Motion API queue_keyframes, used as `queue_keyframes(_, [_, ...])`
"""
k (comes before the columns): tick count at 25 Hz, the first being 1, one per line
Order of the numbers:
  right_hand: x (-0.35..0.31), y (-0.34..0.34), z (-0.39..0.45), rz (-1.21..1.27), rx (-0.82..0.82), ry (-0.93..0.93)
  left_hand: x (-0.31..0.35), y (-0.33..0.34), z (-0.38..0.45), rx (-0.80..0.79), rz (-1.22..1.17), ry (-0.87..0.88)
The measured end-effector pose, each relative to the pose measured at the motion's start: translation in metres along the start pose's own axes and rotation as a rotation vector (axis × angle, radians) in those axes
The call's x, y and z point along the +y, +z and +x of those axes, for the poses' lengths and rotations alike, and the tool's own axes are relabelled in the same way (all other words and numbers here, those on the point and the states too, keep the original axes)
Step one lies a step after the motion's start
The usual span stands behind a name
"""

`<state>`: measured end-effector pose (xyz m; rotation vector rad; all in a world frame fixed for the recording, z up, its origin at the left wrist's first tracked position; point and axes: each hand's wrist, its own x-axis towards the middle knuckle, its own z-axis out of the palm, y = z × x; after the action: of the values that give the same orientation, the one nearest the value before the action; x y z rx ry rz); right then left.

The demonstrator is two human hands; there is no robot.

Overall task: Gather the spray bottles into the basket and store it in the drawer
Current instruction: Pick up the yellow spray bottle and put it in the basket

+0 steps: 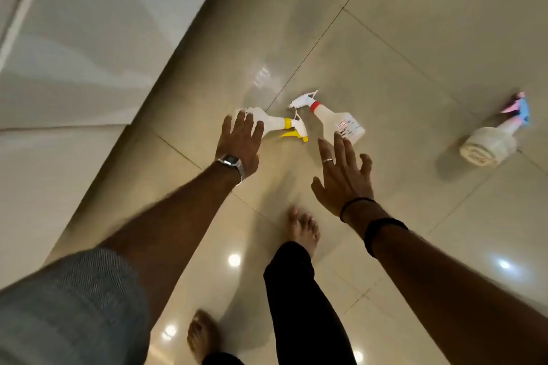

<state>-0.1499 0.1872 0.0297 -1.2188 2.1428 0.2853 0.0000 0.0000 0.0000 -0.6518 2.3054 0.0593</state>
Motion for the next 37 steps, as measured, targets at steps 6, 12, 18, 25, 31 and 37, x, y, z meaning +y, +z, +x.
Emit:
queue_keyframes(6, [0.007, 0.043, 0.015, -0.015, -0.1, -0.045, 0.015, 0.025, 0.056, -0.135, 0.045, -0.108])
queue_keyframes(12, [-0.011, 0.002, 0.006, 0.077, -0.174, -0.03, 0.034, 0.029, -0.001, -0.177, -0.288, -0.194])
queue_keyframes(18, [-0.047, -0.08, -0.009, 0.627, -0.17, 0.173, 0.037, -0.055, -0.07, 0.069, -0.741, -0.123])
queue_keyframes(25, [-0.107, -0.205, -0.054, 0.839, -0.013, 0.014, -0.032, -0.176, -0.159, 0.357, -0.927, -0.279])
queue_keyframes(31, [-0.219, -0.267, -0.1, 0.685, 0.091, -0.213, -0.119, -0.192, -0.268, 0.535, -1.022, -0.424])
queue_keyframes(37, [-0.389, -0.265, -0.152, 0.639, 0.068, -0.433, -0.221, -0.118, -0.386, 0.763, -1.052, -0.552])
